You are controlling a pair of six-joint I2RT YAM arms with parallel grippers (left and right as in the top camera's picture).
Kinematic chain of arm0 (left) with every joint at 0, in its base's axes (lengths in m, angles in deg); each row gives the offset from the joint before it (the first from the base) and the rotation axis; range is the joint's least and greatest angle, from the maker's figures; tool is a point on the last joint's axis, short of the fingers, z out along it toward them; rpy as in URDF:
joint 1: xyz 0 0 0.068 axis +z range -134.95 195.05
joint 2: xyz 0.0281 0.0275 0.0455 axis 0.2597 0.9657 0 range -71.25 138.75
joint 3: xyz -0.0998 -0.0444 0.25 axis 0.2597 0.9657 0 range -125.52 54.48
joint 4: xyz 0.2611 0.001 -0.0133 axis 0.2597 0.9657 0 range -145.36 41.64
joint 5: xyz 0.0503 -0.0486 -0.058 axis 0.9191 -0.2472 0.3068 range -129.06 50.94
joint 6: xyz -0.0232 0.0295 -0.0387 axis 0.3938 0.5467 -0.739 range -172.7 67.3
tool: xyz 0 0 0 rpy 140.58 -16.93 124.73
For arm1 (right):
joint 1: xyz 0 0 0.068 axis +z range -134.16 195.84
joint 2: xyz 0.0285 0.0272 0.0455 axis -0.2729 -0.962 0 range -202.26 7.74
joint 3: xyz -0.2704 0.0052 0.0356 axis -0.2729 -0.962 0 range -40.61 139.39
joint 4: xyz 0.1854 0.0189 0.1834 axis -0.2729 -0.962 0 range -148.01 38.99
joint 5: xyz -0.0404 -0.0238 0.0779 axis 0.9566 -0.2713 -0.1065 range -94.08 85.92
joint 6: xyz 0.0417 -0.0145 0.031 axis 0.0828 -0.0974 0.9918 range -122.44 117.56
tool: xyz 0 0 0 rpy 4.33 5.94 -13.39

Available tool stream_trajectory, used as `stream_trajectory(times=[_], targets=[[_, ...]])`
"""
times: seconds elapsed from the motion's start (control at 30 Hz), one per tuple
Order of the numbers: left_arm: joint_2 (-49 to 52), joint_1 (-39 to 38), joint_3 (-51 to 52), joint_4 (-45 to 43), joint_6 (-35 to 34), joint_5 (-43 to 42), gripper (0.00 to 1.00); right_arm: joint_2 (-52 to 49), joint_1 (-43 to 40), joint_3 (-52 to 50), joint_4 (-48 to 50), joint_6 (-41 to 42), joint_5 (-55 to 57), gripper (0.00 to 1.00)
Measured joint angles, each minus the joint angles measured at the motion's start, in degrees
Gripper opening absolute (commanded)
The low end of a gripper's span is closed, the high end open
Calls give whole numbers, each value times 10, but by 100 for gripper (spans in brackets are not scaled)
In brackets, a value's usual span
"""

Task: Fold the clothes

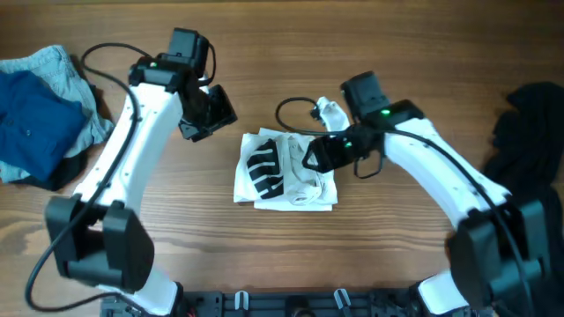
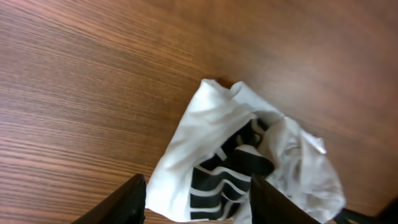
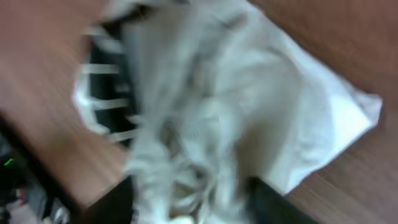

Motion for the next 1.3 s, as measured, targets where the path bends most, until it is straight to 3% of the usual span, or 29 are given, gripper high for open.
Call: stream_trajectory(times=[0.03,0.07,0.17,0.23,0.4,0.53,0.67,0.9,0.93,1.0,1.13,1.17,1.23,1.3], targets=[[14,-4,0,1,3,0,51,-24,4,0,-1,50,52,37],[27,-9,0,4,6,0,49,-44,3,0,-3,98,105,37],[53,-29,13,6,16,0,46,-73,-37,0,-45,267,243,45],[56,-51,39,8,19,0,46,-73,-62,0,-42,295,261,47],[57,-91,54,13,29,0,49,-68,-71,0,-50,273,226,48],[57,-83,54,10,35,5,55,34,-66,0,-41,191,128,49],[57,-68,54,-16,36,9,59,77,-13,1,-82,77,47,50],[57,-68,54,-20,36,22,60,77,72,-36,-67,58,41,52],[57,-68,54,-20,36,24,60,76,73,-42,-59,65,52,44],[57,-68,54,-17,36,24,60,76,73,-58,-40,78,65,5],[57,-68,54,-16,36,26,60,75,73,-78,-10,117,83,4],[57,-68,54,-15,36,26,60,75,73,-78,-24,161,100,4],[57,-68,54,-7,36,26,60,75,72,-80,-144,280,216,4],[57,-68,54,-1,36,26,60,74,70,-97,-170,347,275,5]])
